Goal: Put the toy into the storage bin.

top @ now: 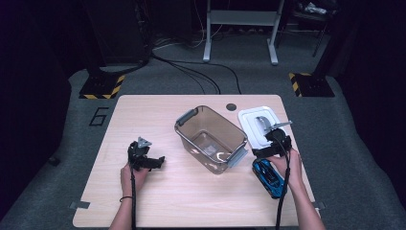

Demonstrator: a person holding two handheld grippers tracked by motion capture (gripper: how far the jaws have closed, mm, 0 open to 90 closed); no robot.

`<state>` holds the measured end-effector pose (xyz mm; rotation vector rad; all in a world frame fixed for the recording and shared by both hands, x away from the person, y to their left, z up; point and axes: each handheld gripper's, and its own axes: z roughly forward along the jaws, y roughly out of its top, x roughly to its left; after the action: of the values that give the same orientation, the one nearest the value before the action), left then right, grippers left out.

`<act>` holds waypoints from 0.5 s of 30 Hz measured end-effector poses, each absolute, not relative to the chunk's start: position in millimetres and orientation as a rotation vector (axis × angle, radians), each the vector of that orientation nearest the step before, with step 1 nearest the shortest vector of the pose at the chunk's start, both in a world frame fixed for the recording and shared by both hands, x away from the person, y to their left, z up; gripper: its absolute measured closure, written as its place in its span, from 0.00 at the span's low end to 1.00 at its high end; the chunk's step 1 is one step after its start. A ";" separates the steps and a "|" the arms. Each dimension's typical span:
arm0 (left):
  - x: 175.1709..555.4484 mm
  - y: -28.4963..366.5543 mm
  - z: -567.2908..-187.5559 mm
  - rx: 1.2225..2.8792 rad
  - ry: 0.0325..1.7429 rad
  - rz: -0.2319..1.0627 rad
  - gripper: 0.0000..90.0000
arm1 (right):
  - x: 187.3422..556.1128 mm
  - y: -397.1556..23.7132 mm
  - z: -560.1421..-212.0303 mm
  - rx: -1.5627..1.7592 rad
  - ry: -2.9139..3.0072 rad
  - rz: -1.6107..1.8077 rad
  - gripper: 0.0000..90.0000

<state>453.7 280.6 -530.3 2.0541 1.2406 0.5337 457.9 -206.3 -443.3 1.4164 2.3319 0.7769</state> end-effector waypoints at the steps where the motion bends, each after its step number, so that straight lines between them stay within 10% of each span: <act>1: 453.6 280.7 -530.0 2.059 1.242 0.531 0.01 | 456.1 -206.3 -443.9 1.417 2.336 0.777 0.01; 15: 453.6 280.6 -530.2 2.055 1.242 0.533 0.01 | 437.9 -196.8 -471.6 1.406 2.412 0.744 0.07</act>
<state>453.6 280.6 -530.2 2.0551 1.2422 0.5332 437.9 -196.8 -471.6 1.4059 2.4118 0.7442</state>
